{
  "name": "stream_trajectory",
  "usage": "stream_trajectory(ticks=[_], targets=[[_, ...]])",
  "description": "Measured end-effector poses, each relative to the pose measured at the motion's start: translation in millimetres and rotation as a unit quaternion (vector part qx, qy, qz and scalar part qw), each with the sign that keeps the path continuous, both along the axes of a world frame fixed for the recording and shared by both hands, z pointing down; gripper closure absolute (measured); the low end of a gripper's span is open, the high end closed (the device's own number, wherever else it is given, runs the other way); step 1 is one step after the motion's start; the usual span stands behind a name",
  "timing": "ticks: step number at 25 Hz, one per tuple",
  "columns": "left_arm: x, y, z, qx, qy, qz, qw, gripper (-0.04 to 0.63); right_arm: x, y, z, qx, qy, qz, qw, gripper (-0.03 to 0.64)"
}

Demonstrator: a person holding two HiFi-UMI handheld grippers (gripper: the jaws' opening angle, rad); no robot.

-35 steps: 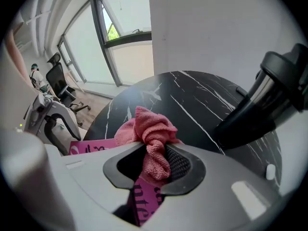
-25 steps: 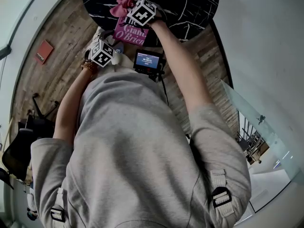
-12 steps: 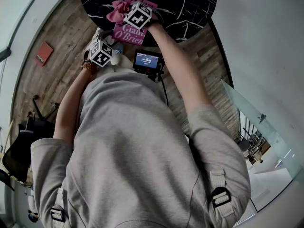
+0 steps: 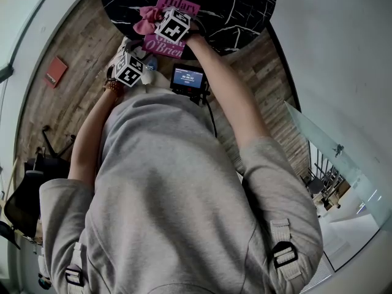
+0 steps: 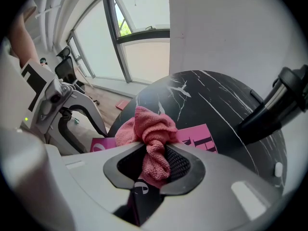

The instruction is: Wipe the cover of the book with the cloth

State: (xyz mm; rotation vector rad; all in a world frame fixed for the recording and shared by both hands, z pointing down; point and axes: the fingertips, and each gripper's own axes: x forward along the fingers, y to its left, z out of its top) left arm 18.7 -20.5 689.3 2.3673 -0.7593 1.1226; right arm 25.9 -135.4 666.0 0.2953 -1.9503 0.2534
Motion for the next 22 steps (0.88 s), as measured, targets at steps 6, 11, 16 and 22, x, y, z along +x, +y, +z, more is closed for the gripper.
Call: stream_trajectory(ticks=[6, 11, 16, 22], targets=[[0, -1, 0, 0.004, -0.003, 0.0, 1.0, 0.359, -2, 9, 1, -0.002, 0.003, -0.008, 1.0, 0.503], [0, -1, 1, 0.004, -0.005, 0.001, 1.0, 0.359, -3, 19, 2, -0.008, 0.005, -0.016, 1.0, 0.503], [0, 0, 1, 0.004, -0.008, -0.001, 1.0, 0.359, -6, 31, 1, -0.017, 0.002, -0.026, 1.0, 0.503], [1, 0, 1, 0.004, -0.009, -0.003, 0.9999, 0.359, -8, 44, 1, -0.028, -0.001, -0.039, 0.999, 0.503]])
